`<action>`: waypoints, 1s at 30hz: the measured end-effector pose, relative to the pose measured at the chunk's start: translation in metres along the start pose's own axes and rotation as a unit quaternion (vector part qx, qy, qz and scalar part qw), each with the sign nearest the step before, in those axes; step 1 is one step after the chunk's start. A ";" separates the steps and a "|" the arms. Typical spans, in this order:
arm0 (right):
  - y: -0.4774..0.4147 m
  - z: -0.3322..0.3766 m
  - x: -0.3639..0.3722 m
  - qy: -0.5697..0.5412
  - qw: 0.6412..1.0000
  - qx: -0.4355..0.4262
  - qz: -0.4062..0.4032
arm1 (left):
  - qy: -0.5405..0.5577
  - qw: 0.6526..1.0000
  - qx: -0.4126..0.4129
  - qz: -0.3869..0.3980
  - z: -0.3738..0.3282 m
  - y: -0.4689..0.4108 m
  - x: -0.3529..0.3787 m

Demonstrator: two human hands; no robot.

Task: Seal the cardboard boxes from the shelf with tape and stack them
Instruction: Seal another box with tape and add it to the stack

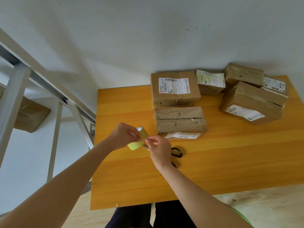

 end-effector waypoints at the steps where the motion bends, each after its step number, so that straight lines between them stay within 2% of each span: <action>1: 0.000 0.000 0.001 -0.007 1.000 0.007 -0.002 | -0.001 1.000 0.000 0.002 0.000 0.001 0.000; 6: -0.001 0.006 0.008 -0.098 0.992 0.078 0.029 | 0.010 1.000 -0.011 0.008 0.001 0.004 -0.005; 13: -0.005 0.027 0.007 -0.135 0.989 0.052 0.026 | 0.058 0.996 -0.038 -0.050 0.009 0.006 -0.023; 18: -0.006 0.028 0.012 -0.198 0.976 0.088 0.033 | 0.036 0.998 -0.022 -0.044 0.004 0.006 -0.028; 23: -0.009 0.028 0.014 -0.203 0.972 0.121 0.013 | 0.024 0.999 -0.013 -0.047 0.001 0.007 -0.030; 28: -0.007 0.020 0.021 -0.260 0.946 0.192 0.015 | 0.014 0.998 -0.008 -0.066 0.004 0.009 -0.035; 30: -0.004 0.017 0.024 -0.303 0.926 0.227 0.006 | 0.010 0.998 -0.010 -0.067 0.006 0.011 -0.036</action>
Point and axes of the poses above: each hand's wrist, its own y-axis away from the middle knuckle, its own x-axis out of the palm, z = x × y, the point moved 6 cm from there along -y, towards the middle knuckle, and after that the axes turned 1 degree about z, right-handed, at the moved point
